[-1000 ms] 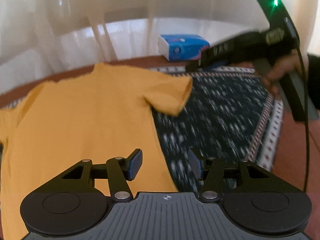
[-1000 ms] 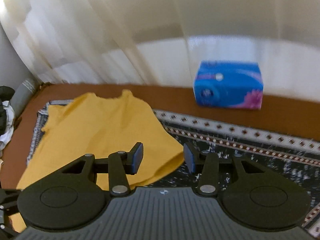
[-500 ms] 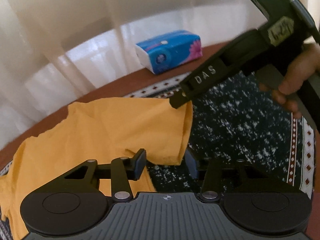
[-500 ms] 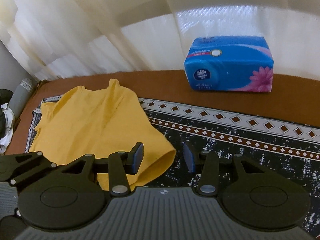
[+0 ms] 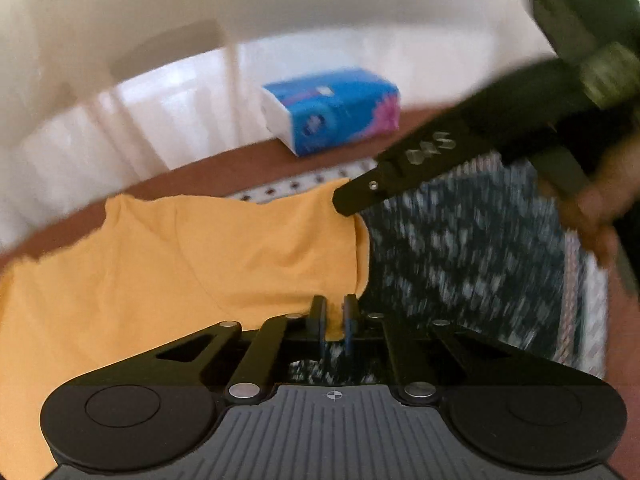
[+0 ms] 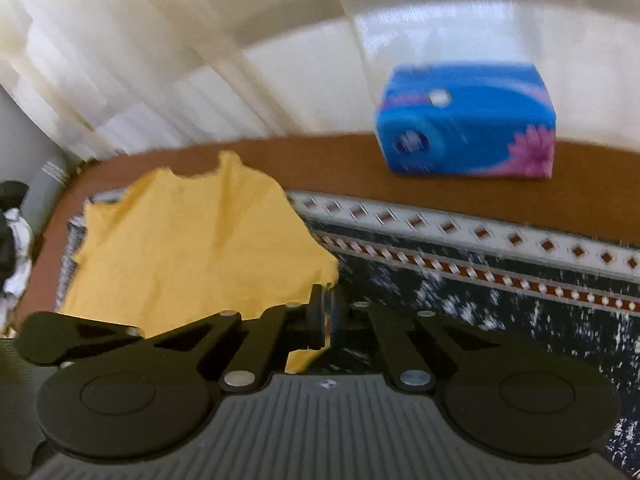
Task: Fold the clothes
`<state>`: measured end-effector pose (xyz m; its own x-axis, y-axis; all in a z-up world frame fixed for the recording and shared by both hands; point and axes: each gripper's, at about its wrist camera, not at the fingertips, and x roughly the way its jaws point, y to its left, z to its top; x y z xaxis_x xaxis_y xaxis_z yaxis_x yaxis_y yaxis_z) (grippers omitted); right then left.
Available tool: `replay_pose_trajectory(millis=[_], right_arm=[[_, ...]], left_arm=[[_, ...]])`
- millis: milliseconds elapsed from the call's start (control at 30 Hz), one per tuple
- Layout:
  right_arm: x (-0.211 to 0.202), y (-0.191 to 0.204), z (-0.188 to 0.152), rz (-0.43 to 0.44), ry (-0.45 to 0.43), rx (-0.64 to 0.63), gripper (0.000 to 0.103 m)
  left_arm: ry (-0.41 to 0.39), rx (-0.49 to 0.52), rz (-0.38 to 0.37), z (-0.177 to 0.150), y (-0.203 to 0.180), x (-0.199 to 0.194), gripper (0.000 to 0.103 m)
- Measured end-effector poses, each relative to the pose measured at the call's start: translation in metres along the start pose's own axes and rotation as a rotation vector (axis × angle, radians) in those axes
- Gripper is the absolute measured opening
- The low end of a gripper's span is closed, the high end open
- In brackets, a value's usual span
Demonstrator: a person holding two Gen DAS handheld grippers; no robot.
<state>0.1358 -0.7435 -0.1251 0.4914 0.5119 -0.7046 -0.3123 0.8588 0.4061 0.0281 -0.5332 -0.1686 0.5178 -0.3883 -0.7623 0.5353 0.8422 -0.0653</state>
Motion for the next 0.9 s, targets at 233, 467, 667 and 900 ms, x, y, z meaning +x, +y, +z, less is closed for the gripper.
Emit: replay_pose_trajectory(millis=[233, 467, 667, 900], right_arm=[[-0.011, 0.042, 0.043, 0.097, -0.104, 0.053, 0.003], [0.035, 0.096, 0.067, 0.160, -0.069, 0.020, 0.003], [0.090, 0.129, 0.055, 0.130, 0.036, -0.017, 0.006], [0.091, 0.127, 0.051, 0.143, 0.016, 0.022, 0.031]], left_arm=[[-0.098, -0.374, -0.137, 0.002, 0.067, -0.027, 0.003], [-0.106, -0.553, -0.120, -0.022, 0.128, -0.048, 0.003], [-0.013, -0.585, -0.103, -0.041, 0.152, -0.035, 0.025], [0.019, -0.582, -0.055, -0.054, 0.172, -0.041, 0.032]])
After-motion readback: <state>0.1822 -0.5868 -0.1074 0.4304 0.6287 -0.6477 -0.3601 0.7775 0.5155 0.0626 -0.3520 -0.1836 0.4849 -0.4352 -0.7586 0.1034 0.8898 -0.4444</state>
